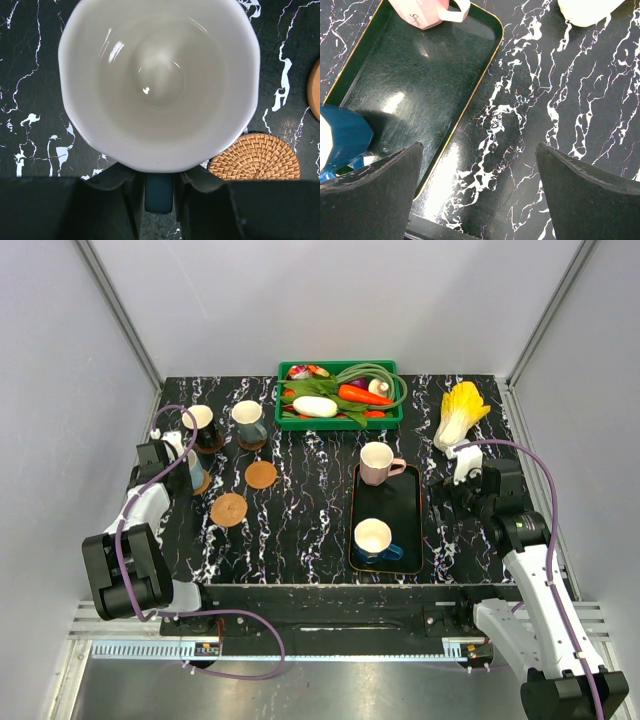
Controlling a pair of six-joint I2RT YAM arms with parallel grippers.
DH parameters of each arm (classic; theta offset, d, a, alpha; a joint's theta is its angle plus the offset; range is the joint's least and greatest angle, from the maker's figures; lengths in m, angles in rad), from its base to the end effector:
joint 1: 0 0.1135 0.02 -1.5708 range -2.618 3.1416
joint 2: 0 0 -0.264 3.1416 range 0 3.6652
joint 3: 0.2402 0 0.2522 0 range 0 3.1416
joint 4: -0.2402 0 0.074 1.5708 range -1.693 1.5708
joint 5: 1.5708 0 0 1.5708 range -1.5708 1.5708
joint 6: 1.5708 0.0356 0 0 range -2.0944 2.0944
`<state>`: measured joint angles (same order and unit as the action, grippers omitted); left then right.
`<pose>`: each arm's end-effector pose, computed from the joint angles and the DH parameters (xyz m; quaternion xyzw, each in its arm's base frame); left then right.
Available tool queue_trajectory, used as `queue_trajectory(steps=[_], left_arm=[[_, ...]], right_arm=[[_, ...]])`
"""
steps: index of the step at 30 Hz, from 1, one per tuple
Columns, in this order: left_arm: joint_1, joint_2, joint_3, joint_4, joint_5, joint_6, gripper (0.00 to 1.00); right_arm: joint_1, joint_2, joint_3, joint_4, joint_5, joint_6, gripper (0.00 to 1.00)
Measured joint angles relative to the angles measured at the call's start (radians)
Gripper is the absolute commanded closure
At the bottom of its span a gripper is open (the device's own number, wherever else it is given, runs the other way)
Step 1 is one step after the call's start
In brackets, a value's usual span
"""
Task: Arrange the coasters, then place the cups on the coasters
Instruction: Place the cup on the coaster.
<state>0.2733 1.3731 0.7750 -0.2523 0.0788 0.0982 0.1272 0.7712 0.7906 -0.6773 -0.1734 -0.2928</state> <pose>0.2671 0.0720 0.2017 -0.0679 0.9327 0.0288 0.3529 0.1587 0.0265 0.2956 -0.2237 0.8667 0.0411 0.4440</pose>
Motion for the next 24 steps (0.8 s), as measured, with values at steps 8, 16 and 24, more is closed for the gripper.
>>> queue_trajectory(steps=[8, 16, 24], left_arm=[[0.0, 0.0, 0.0, 0.0, 0.0, 0.006, 0.66], [0.0, 0.0, 0.0, -0.001, 0.0, 0.012, 0.56], [0.0, -0.019, 0.0, -0.011, 0.001, 0.026, 0.41]], right_arm=[[0.0, 0.0, 0.0, 0.0, 0.0, 0.0, 0.0], [0.0, 0.0, 0.0, 0.0, 0.0, 0.0, 0.0], [0.0, 0.0, 0.0, 0.0, 0.0, -0.001, 0.0]])
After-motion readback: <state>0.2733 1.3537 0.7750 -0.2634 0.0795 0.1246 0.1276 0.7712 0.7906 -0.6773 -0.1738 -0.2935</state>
